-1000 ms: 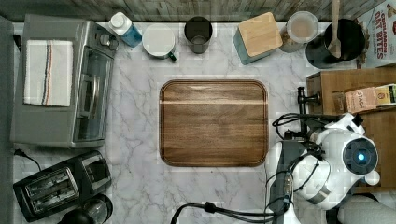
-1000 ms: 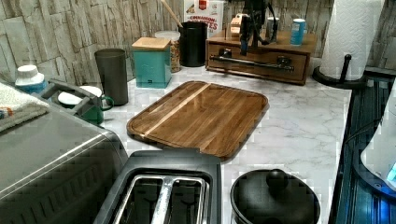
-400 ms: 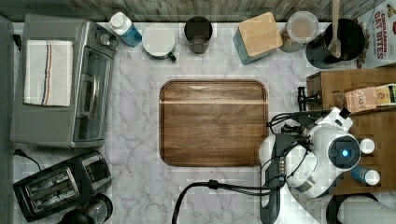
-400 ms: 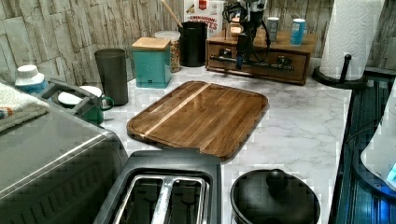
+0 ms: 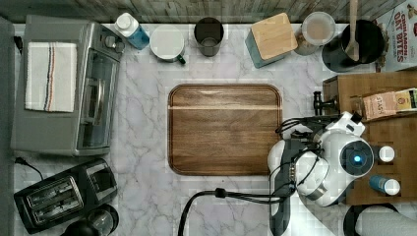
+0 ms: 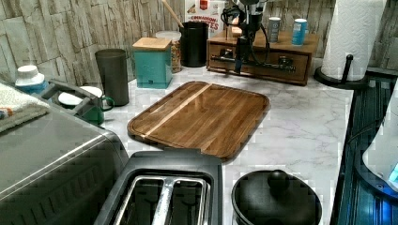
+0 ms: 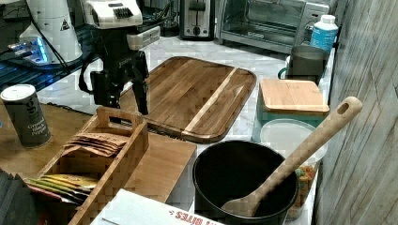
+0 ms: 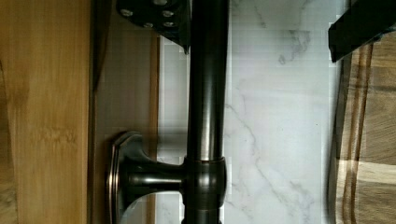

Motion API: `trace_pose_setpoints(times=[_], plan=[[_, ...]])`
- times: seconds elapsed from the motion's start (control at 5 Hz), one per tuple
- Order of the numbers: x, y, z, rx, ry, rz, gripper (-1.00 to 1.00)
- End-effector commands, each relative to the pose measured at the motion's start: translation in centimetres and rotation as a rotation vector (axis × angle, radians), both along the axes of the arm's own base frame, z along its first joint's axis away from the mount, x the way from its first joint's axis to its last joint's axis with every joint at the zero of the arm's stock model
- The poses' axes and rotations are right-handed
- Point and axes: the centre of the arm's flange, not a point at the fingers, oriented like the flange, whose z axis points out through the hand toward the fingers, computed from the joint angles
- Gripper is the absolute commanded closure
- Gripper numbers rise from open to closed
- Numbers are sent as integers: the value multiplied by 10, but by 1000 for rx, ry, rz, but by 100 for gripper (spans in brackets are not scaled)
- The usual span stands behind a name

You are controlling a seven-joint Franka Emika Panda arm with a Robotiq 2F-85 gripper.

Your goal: Open the drawer.

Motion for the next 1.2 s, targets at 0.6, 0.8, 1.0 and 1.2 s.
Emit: trace_pose_setpoints(times=[0.6, 0.8, 1.0, 1.2], plan=[[-32, -3, -43, 45, 86, -89, -100], [-36, -8, -48, 62, 132, -113, -100], [-37, -10, -64, 103, 128, -102, -100], [-35, 12, -68, 158, 158, -103, -100]])
